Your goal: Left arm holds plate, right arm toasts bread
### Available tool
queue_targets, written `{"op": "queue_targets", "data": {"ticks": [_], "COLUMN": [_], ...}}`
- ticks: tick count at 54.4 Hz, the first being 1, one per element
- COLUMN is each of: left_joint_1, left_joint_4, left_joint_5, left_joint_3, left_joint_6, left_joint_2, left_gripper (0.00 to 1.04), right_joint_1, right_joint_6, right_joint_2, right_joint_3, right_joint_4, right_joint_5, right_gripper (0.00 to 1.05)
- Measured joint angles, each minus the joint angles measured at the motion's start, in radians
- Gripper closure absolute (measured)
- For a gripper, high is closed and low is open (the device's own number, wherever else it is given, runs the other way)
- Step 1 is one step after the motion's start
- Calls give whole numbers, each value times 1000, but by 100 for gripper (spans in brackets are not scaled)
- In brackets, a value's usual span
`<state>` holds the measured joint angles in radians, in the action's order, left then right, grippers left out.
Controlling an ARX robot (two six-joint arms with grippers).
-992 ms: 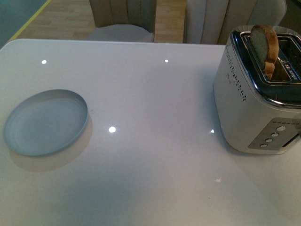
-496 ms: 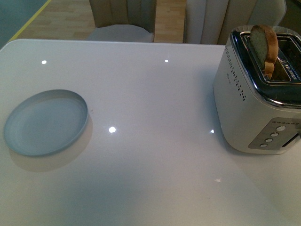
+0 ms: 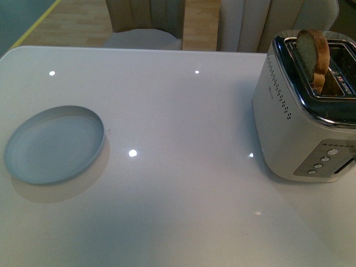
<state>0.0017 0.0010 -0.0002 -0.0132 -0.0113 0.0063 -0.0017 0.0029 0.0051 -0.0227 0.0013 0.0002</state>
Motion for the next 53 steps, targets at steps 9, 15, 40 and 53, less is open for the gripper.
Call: {"op": "queue_targets", "data": {"ticks": [9,15,40,53], "left_joint_1": [0,0,0,0], "left_joint_4": [0,0,0,0], "left_joint_5": [0,0,0,0], "left_joint_3": [0,0,0,0], "left_joint_6": [0,0,2,2], "left_joint_2": [0,0,0,0], "left_gripper": [38,18,7,7], "right_joint_1": [0,0,0,0], "right_joint_6": [0,0,0,0], "right_joint_2": [0,0,0,0], "right_joint_3": [0,0,0,0], "right_joint_4": [0,0,0,0], "right_joint_5": [0,0,0,0], "right_gripper": [9,9,9,9]}}
